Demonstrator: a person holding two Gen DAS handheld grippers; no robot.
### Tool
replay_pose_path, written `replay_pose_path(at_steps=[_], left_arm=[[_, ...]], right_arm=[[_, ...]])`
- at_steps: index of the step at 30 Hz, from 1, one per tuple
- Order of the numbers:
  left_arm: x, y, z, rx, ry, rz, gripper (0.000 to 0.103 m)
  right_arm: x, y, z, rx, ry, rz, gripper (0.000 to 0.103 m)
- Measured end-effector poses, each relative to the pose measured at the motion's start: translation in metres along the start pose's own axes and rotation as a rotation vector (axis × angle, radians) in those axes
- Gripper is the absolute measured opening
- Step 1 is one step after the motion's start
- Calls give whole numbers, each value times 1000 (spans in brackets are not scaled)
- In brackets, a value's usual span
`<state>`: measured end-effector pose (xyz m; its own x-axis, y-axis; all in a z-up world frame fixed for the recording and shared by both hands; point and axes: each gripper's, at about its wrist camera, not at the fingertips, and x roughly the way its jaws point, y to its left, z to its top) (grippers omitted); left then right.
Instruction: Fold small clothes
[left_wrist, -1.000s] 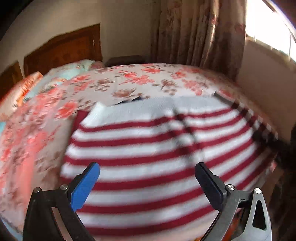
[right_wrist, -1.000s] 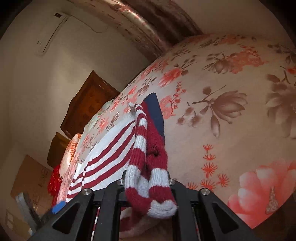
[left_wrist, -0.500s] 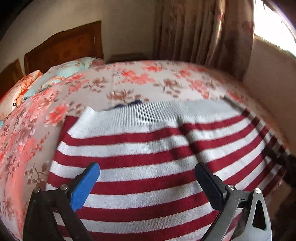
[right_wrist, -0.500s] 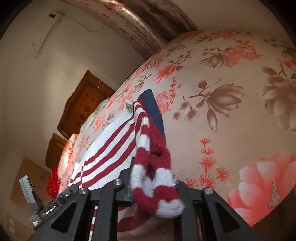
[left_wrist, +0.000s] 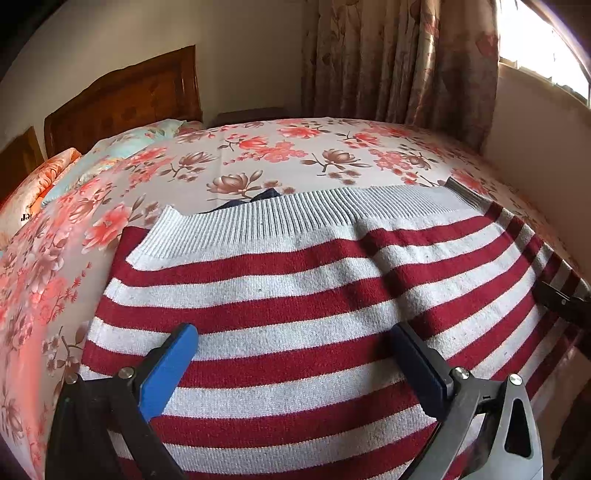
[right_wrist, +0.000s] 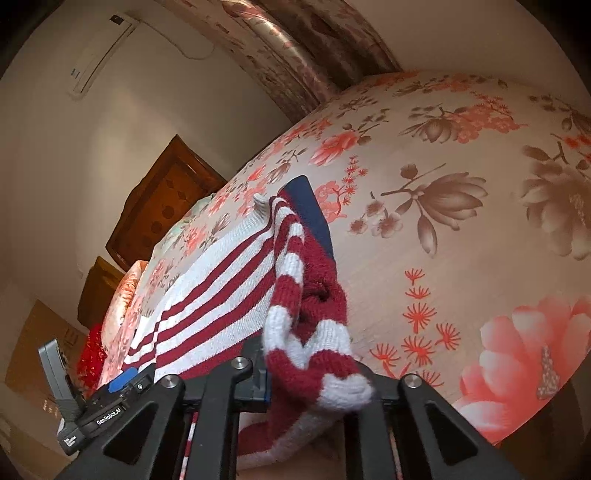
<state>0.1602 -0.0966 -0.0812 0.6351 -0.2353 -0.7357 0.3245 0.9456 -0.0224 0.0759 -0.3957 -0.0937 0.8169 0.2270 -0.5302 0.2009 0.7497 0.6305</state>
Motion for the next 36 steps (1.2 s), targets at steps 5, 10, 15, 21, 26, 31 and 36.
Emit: replay_pose_path(at_steps=[5,10,15,21,26,31,36], left_arm=[[0,0,0,-1,0,0,103],[-9,9,-1,-40,-27,-77,103],[-47,52,-8,-160,-144,-146,103],[-71,125,-26,-348,-202,-101,103],[-86,157,-44,-424,-209,-138,103],[-95,168,-60,-474,-186,-288,103],[-75,156,-43,-530,-77,-566,103]], right_arm=[[-1,-1,0,20,-9,6,12],[-8,9,4,39,-35,23,11],[-18,62,17,-86,-94,36,11],[2,179,0,-426,-132,26,11],[53,260,-90,-898,-44,-10,11],[82,256,-160,-1130,27,-39,11],[64,256,-149,-1093,-25,12,9]])
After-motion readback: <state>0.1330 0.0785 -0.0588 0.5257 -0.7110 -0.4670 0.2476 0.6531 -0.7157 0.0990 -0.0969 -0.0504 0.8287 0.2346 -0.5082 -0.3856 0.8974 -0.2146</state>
